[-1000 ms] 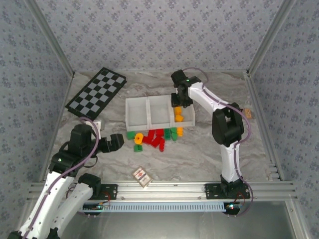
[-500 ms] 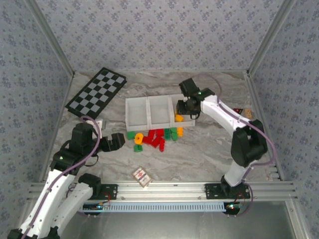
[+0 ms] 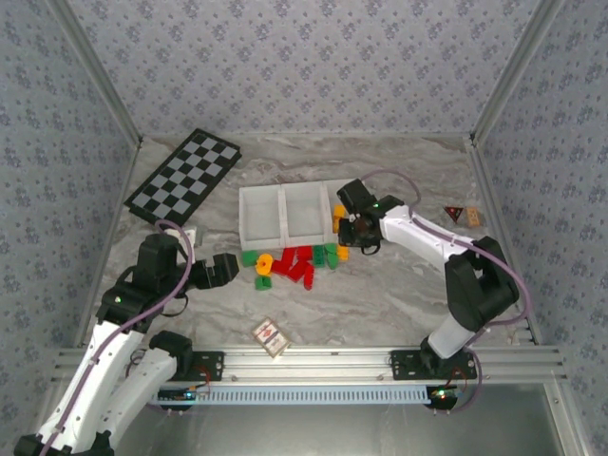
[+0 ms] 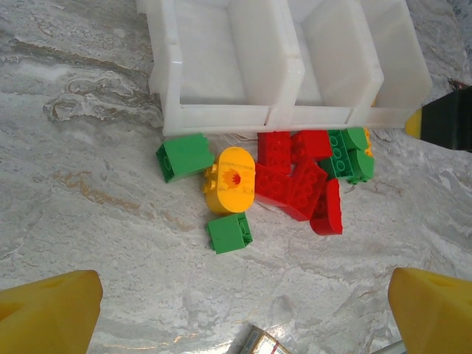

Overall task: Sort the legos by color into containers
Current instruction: Move the lego to the center of the table.

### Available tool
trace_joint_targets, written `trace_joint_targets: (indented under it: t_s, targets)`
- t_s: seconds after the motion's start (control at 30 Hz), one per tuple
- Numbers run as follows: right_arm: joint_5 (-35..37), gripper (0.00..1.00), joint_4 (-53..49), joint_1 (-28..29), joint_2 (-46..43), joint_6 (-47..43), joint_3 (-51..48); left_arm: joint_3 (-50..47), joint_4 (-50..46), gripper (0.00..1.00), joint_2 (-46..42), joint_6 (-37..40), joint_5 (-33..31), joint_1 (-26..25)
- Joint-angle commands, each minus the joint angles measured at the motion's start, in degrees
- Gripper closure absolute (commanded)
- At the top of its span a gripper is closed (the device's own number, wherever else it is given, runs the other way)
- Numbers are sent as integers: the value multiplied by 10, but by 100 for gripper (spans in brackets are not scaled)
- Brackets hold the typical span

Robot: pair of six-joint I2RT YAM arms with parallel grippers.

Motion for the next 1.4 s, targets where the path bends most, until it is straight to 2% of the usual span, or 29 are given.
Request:
trace_joint_targets:
  t_s: [0.0, 0.13, 0.47, 0.73, 1.03, 1.37]
  targets:
    - [1, 72, 13, 5, 25, 15, -3, -3, 6, 0, -4, 6, 5, 2]
    - [-2, 76, 28, 7, 53, 16, 1, -3, 6, 0, -3, 6, 4, 2]
    - [-8, 79, 58, 12, 92, 21, -3, -3, 6, 1, -2, 5, 2, 2]
    - [40, 82, 37, 25, 110, 33, -13, -3, 4, 0, -2, 5, -2, 2]
    - [51, 83, 18, 27, 75, 41, -68, -2, 5, 0, -3, 5, -4, 2]
    - [78, 82, -49, 17, -1, 29, -109, -3, 4, 0, -2, 5, -3, 2]
